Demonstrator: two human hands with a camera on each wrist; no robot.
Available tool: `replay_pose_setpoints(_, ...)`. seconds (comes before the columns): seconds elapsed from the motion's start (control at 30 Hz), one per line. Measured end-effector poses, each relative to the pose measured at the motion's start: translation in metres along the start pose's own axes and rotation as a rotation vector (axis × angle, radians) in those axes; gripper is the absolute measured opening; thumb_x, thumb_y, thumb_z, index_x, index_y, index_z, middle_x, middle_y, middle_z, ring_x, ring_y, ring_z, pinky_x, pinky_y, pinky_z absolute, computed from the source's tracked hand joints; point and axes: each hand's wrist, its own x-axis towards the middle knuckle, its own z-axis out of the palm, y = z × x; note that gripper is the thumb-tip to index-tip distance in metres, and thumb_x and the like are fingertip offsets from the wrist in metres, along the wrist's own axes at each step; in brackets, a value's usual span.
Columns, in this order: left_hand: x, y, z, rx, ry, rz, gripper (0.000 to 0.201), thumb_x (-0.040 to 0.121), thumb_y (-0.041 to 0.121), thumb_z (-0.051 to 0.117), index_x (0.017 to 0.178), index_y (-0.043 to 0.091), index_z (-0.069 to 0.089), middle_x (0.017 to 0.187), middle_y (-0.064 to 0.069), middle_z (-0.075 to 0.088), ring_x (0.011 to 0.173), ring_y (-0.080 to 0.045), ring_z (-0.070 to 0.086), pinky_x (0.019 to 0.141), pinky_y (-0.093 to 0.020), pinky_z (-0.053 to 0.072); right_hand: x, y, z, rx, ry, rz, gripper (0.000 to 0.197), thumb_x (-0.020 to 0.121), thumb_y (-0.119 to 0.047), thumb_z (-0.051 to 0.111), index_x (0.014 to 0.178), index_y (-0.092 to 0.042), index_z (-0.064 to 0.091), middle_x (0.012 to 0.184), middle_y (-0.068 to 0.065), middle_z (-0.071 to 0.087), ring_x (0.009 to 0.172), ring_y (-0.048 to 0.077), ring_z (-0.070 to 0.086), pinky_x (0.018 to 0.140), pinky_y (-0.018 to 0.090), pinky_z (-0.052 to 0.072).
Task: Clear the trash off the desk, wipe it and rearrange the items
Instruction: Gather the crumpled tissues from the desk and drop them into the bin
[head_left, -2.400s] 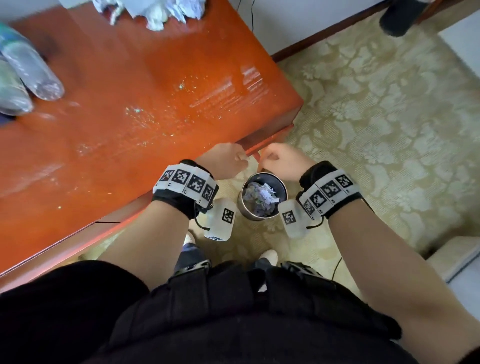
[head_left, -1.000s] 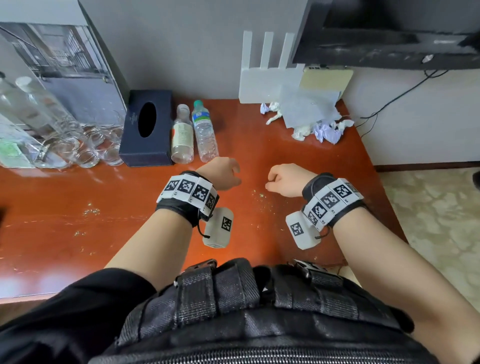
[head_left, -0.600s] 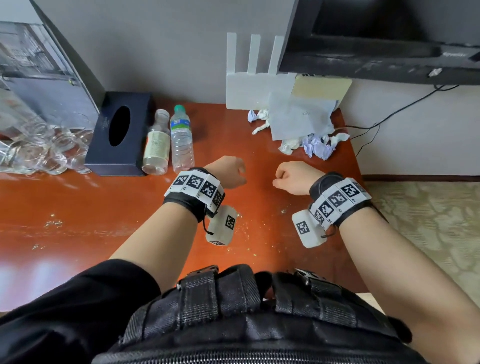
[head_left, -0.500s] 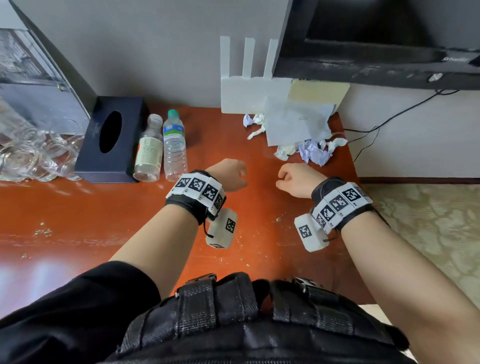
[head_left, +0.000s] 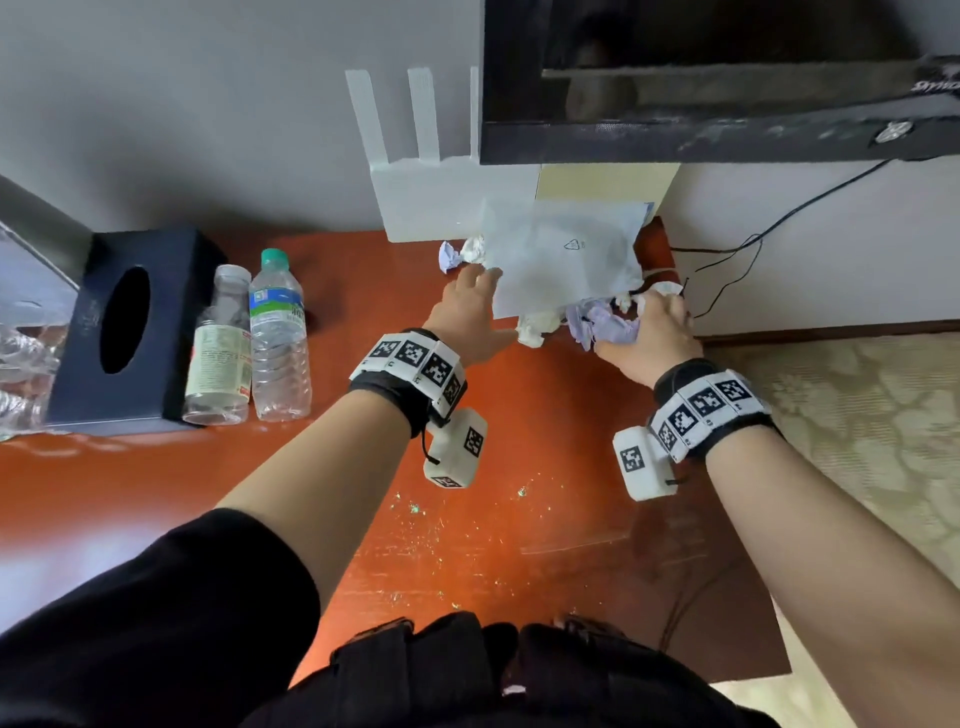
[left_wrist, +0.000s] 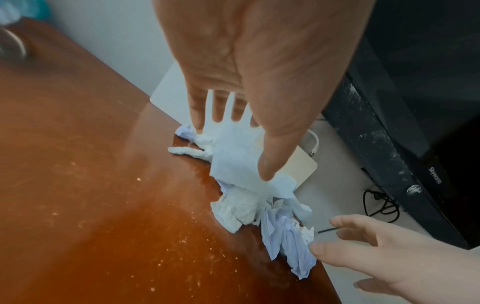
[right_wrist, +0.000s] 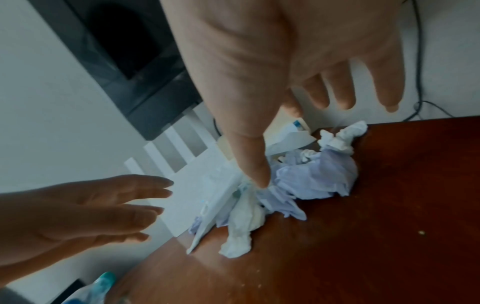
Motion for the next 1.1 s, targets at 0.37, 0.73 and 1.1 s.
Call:
replay_pose_setpoints(0.37,0.063,0.027,0.037,0.168,-0.027,0.073,0.100,0.081,0.044,0.067,0.151,0.027,-0.003,0.158,-0.007,-0.013,0.146,-0.029,-0.008,0.115,-0.051,0.015,0.055,0.019,0.012,0.006,-0.193,0.103,0.116,0.061,-0.065,0.073,0.148,-0.027,0.007,0.152,-0.002,0.004,0.141,0.027,0.014,0.111,0.050,0.025)
replay_pose_setpoints(0.73,0.099,0.040,0.057,0.163,-0.089,0.131,0.077,0.091,0.033,0.056,0.150,0.035,0.006,0.159,-0.006,0.001,0.146,-0.026,0.004,0.115,-0.049,0.017,0.068,0.010,0.028,0.014,-0.081,0.053,0.105,0.060,-0.073,0.068,0.140,-0.017,0.028,0.145,0.005,0.026,0.134,0.028,0.026,0.102,0.045,0.029)
replay_pose_setpoints(1.1,0.099,0.036,0.053,-0.176,0.007,0.109,0.062,0.090,-0.009,0.027,0.144,0.019,0.036,0.151,-0.009,0.029,0.136,-0.025,0.035,0.109,-0.025,0.027,0.079,0.010,0.034,0.267,-0.063,0.121,0.073,0.067,-0.041,0.075,0.128,-0.025,0.037,0.133,0.006,0.032,0.125,0.029,0.031,0.089,0.036,0.033)
